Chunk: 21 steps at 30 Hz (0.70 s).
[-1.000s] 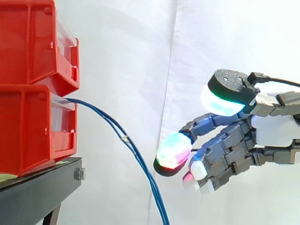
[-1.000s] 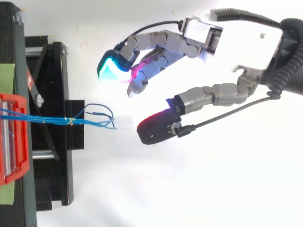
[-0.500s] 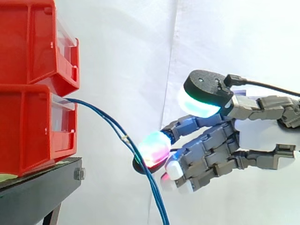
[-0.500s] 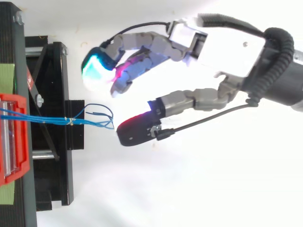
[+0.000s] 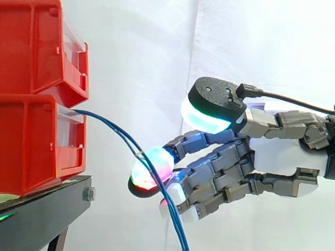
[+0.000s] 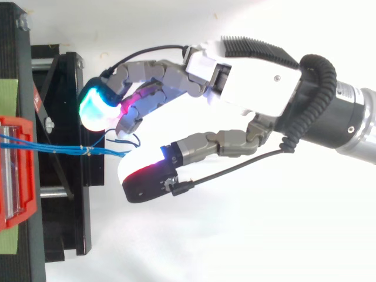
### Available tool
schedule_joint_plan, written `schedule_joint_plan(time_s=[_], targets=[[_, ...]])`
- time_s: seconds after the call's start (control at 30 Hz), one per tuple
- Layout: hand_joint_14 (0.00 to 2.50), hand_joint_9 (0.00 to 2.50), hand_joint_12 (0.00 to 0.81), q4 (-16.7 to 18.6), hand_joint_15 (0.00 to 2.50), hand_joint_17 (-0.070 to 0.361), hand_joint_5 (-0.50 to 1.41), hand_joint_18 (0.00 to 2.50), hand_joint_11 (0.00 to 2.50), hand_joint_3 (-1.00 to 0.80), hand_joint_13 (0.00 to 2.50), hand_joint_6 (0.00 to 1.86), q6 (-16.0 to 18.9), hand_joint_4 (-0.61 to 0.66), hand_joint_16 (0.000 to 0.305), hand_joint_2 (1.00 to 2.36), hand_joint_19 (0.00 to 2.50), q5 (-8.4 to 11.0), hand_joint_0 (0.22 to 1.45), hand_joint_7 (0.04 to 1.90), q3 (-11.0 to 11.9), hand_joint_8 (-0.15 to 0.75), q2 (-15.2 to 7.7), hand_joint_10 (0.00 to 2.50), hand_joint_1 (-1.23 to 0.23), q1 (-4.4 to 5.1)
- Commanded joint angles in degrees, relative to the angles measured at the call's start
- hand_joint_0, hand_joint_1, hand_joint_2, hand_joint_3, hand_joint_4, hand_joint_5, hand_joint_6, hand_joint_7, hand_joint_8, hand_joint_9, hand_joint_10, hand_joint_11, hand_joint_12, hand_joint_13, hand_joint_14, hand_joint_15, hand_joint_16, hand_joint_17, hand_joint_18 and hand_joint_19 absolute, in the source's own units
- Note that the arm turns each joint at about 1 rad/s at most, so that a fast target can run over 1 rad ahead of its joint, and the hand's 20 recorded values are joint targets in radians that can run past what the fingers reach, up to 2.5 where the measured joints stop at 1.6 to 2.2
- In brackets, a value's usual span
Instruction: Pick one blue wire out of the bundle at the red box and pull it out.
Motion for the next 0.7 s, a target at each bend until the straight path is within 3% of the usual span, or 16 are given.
schedule_joint_plan(time_s=[0.0,0.1,0.3,0.47,0.57,0.67], targets=[[0.01,0.86,0.445,1.09,0.26,0.135,-0.14,0.69,0.43,-0.5,0.81,0.5,-0.68,0.41,0.06,1.0,0.35,1.06,0.54,0.83,0.55,0.361,-0.38,0.01,-0.58,0.48],[0.01,0.84,0.448,1.79,0.26,0.133,-0.12,0.67,0.43,-0.49,0.79,0.5,-1.38,0.4,0.059,1.0,0.35,1.59,0.55,0.95,1.43,0.351,-1.35,0.01,-0.61,0.83],[0.01,0.77,0.446,3.46,0.24,0.132,-0.12,0.64,0.4,-0.5,0.72,0.5,-2.0,0.39,0.059,1.0,0.34,1.68,0.56,1.0,1.69,0.347,-2.14,0.01,-0.66,1.62],[0.01,0.77,0.446,4.69,0.24,0.131,-0.12,0.64,0.4,-0.5,0.73,0.5,-1.74,0.39,0.058,1.0,0.35,1.59,0.55,0.99,3.8,0.347,-4.69,0.01,-0.66,1.71],[0.01,0.78,0.444,5.13,0.25,0.131,-0.12,0.64,0.4,-0.5,0.73,0.5,-1.21,0.39,0.058,1.0,0.35,1.5,0.55,0.98,6.44,0.349,-6.8,0.01,-0.65,1.71],[0.01,0.78,0.445,4.78,0.25,0.131,-0.12,0.65,0.4,-0.5,0.74,0.5,-0.94,0.4,0.058,1.0,0.35,1.41,0.55,0.99,6.88,0.348,-6.97,0.01,-0.65,1.71]])
